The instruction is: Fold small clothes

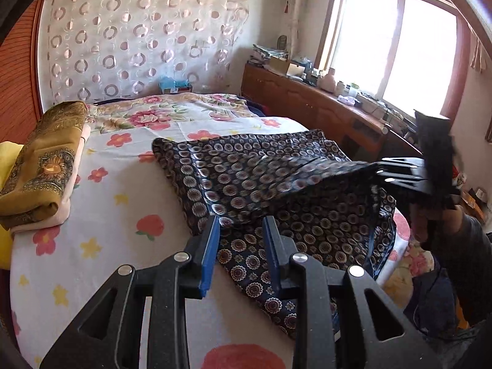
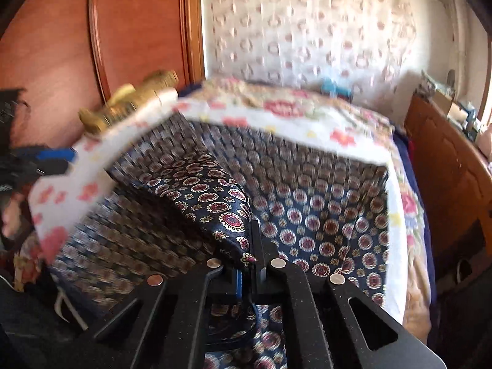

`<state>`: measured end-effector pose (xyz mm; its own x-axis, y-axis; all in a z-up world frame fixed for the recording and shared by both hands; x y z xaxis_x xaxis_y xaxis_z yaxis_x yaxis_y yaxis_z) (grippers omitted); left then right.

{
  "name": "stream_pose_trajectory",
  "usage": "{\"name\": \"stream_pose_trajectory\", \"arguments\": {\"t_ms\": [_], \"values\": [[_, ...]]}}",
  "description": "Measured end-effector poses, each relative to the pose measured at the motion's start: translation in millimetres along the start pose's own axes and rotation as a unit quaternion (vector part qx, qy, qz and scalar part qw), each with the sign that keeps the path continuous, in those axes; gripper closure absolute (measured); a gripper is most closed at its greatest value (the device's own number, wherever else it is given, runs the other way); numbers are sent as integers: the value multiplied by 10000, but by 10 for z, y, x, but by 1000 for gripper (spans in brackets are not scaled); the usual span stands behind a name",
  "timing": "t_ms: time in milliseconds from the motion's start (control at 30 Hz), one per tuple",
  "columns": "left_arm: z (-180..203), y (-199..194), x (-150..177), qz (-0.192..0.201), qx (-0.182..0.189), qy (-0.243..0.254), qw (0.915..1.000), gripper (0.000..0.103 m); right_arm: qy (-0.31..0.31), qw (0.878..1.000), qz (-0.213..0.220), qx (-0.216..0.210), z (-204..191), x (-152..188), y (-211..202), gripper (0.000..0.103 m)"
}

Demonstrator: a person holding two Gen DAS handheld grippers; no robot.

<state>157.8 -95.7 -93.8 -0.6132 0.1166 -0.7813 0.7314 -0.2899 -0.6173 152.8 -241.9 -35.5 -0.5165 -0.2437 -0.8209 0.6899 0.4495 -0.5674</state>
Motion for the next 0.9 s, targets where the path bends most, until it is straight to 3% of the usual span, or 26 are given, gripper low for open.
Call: {"name": "stream_pose_trajectory", "arguments": {"t_ms": [100,400,800,900], "values": [[18,-50,-31,73,13,-2,10000,73,67,9997,214,110,48,19,-223,100],[95,-115,-78,184,-69,74,9998,73,634,9967,83,502,464,507,-514,100],[127,-98,-101,169,-62,137,9997,73,1010,9928,-132,635,454,768,-662,100],[96,-96,-98,167,-96,118,9997,73,903,9928,-124,774,471,773,-748,94]]}}
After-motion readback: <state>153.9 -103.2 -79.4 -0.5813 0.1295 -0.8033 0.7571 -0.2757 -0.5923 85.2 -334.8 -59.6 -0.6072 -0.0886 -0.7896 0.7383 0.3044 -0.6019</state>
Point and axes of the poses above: each gripper's, at about its wrist camera, not at the fingertips, and y roughly the way its jaws point, z to its right, x to its underside, the point moved 10 cm from there along y, roughly the way its jaws point, and after that the axes turned 9 degrees about -x, right-handed, at the moved point
